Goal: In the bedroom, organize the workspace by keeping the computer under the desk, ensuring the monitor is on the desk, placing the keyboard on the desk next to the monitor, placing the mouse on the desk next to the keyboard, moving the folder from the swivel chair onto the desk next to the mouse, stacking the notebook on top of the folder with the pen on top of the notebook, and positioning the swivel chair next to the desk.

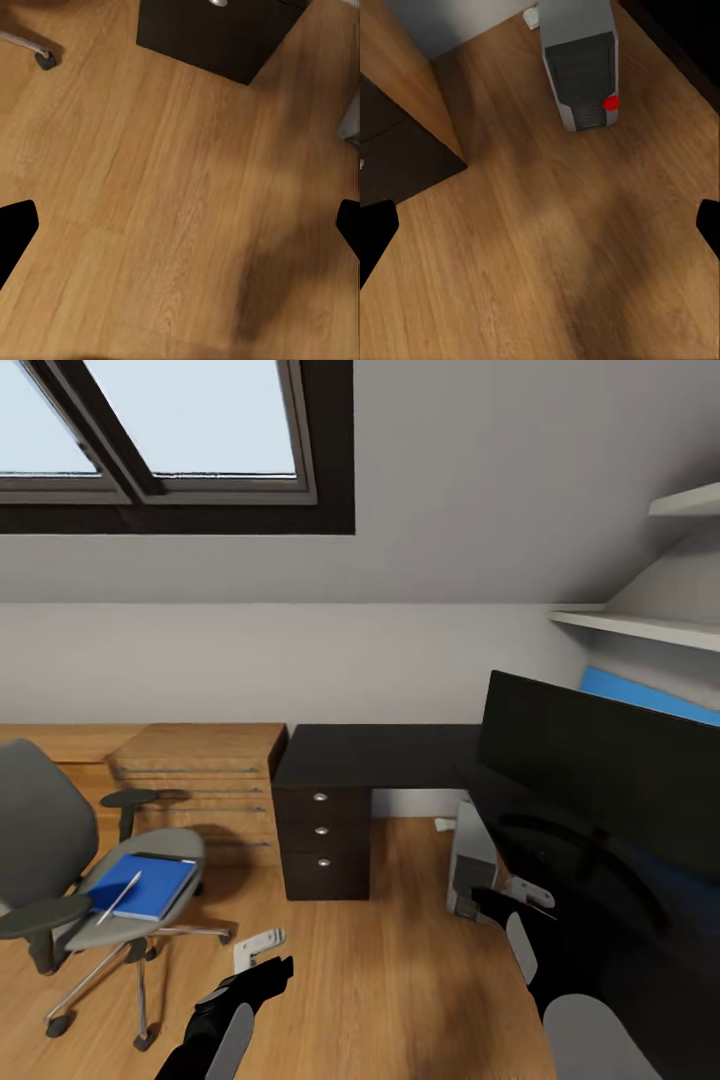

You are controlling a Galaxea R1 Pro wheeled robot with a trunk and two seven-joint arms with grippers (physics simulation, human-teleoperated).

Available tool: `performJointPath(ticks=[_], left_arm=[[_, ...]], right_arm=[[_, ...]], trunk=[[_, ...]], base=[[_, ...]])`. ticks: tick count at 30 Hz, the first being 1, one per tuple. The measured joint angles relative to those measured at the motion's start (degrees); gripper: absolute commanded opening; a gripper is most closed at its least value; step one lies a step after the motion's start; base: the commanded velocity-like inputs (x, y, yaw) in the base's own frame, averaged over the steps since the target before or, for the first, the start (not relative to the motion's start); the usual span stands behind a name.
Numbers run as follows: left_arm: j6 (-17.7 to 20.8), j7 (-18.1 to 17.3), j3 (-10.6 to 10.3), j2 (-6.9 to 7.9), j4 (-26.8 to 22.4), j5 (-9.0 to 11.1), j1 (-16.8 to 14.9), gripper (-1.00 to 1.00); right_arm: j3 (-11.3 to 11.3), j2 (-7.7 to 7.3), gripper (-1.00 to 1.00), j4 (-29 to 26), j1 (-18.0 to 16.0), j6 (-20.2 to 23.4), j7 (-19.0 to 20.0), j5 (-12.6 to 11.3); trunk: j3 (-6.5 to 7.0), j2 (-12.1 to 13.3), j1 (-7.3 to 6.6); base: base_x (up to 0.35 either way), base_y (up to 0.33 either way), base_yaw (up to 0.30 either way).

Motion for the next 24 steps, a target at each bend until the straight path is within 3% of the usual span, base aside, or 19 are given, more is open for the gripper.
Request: performJointPath(ticks=[9, 14, 24], left_arm=[[-0.01, 0.08, 0.79, 0.24, -0.02, -0.06, 0.0, 1.0], [-0.01, 0.09, 0.93, 0.23, -0.03, -0.06, 0.0, 1.0], [-0.02, -0.06, 0.94, 0.22, -0.42, -0.05, 0.01, 1.0]], right_arm=[[0.18, -0.39, 1.0, 0.21, 0.14, -5.24, 0.19, 4.71], [0.2, -0.31, 1.0, 0.37, 0.18, -6.26, 0.18, 5.35], [0.29, 0.02, 1.0, 0.59, 0.22, -6.63, 0.17, 5.54]], trunk=[[0.01, 0.0, 0.0], [0.01, 0.0, 0.0], [0.01, 0.0, 0.0]], base=[[0.0, 0.0, -0.274], [0.0, 0.0, -0.19], [0.0, 0.0, -0.021]])
